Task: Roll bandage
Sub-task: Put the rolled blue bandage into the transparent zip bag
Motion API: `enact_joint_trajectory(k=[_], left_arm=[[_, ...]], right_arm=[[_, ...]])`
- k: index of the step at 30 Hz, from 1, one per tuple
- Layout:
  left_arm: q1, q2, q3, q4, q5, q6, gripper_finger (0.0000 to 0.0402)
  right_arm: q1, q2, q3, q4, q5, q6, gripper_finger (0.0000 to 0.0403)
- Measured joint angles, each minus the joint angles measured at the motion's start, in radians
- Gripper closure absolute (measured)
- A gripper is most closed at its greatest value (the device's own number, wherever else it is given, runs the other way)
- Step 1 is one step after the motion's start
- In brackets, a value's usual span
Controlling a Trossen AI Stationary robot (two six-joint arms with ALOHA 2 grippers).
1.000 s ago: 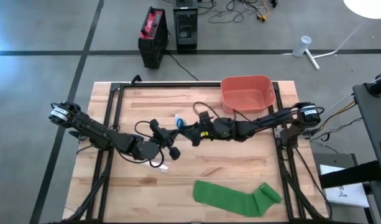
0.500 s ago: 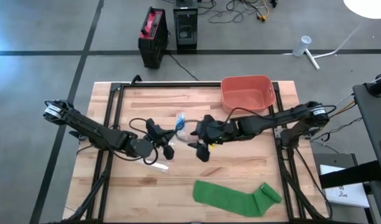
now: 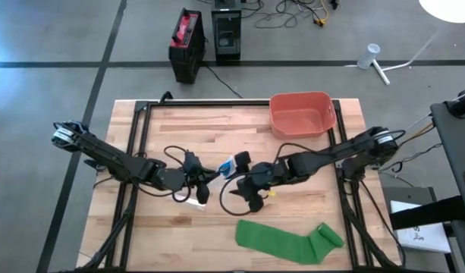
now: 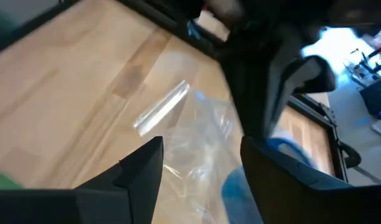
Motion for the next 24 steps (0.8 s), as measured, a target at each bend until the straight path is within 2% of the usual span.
enact_joint_trajectory(k=[6,17,21,24], left_arm=[[0.000,0.000,0.000,0.013,0.068,-0.019,0.0401],[0.001,0.000,0.000,0.059,0.074,-0.070,0.0401],[0.000,0.000,0.000,0.059,0.075,-0.080,0.0401],[0.001,0.001,0.000,0.039,0.098,-0.080,0.0401]], right_arm=[[-0.016,0.036,0.000,0.013,0.000,-0.069,0.0202],[-0.036,0.111,0.000,0.027,0.000,-0.156,0.0208],[-0.040,0.116,0.000,0.041,0.005,-0.163,0.0243],[-0.041,0.116,0.000,0.038,0.052,-0.172,0.0296]])
